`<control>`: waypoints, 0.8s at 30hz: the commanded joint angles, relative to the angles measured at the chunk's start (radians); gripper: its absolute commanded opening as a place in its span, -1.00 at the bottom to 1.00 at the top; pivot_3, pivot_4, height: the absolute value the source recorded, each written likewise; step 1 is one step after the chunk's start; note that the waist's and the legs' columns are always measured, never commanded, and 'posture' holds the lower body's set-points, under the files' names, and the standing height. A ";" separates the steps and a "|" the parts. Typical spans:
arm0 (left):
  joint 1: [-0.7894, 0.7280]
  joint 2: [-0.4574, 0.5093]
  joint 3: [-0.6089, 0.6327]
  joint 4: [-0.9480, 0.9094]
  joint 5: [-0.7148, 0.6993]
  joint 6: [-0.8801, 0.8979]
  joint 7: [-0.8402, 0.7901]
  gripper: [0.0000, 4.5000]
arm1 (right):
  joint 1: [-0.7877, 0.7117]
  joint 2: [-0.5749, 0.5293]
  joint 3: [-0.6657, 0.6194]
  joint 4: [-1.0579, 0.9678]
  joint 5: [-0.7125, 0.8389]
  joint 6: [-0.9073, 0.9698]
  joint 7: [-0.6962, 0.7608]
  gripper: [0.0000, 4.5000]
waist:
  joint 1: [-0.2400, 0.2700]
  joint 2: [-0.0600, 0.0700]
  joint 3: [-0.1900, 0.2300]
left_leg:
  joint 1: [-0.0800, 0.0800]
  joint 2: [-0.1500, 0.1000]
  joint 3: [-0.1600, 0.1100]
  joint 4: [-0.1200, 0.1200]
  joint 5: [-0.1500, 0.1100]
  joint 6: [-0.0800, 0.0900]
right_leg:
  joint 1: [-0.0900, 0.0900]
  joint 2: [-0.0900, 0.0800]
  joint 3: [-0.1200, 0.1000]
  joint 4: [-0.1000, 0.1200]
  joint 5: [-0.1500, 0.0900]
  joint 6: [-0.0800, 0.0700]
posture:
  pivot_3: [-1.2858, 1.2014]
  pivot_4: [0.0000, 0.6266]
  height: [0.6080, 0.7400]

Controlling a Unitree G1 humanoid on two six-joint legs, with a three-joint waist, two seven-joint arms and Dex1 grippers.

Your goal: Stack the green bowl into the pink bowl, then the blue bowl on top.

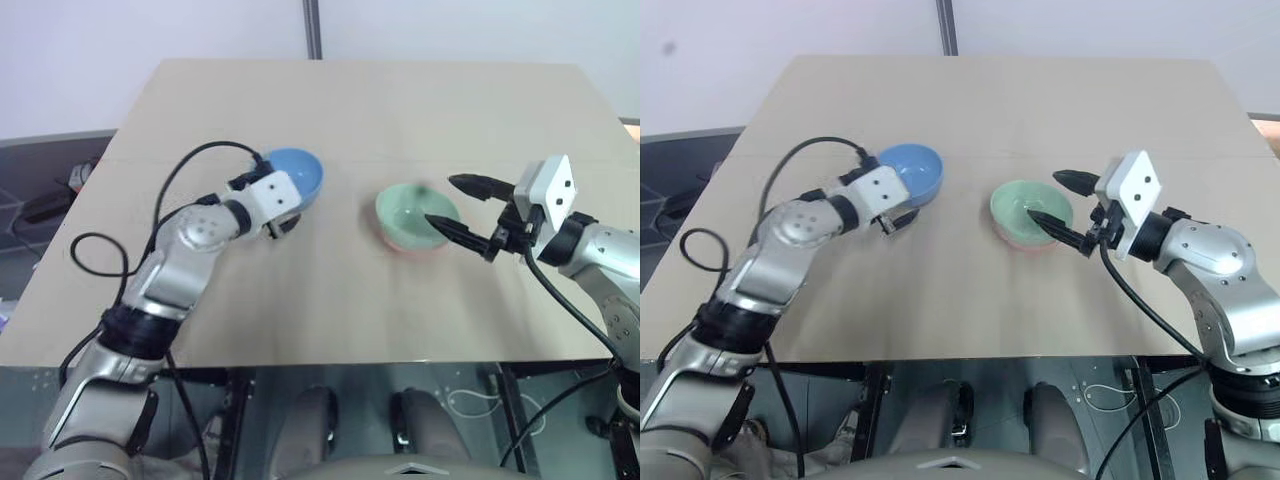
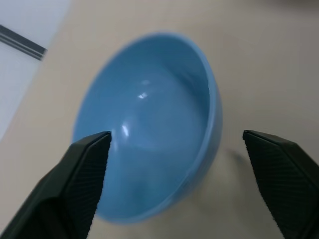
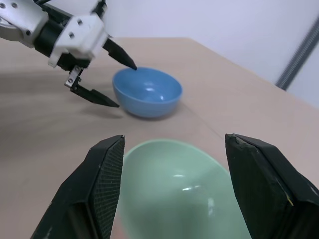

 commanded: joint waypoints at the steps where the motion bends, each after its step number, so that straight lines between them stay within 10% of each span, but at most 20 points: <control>1: -0.036 -0.012 -0.025 0.054 0.054 -0.076 -0.006 0.37 | 0.001 -0.017 -0.041 -0.056 0.014 0.004 -0.032 0.59 | -0.003 0.000 0.000 | 0.000 0.000 0.000 0.000 0.000 0.000 | 0.000 0.000 0.000 0.000 0.000 0.000 | 0.03 -0.52 1.00; 8: -0.094 -0.065 -0.013 0.137 0.034 -0.165 -0.062 -0.98 | 0.056 -0.043 -0.081 -0.088 0.015 0.013 -0.069 0.59 | 0.001 0.000 0.000 | -0.002 0.000 0.000 0.004 0.000 0.000 | 0.000 0.000 0.000 0.001 0.000 0.000 | 0.03 -0.52 1.00; 24: -0.404 -0.319 -0.021 0.248 -0.256 -0.508 -0.459 -0.99 | 0.350 -0.035 -0.327 -0.301 0.031 0.079 -0.232 0.59 | 0.011 -0.001 0.000 | -0.002 0.000 0.000 0.010 0.000 0.001 | 0.001 0.001 0.000 0.004 0.000 0.001 | 0.03 -0.52 1.00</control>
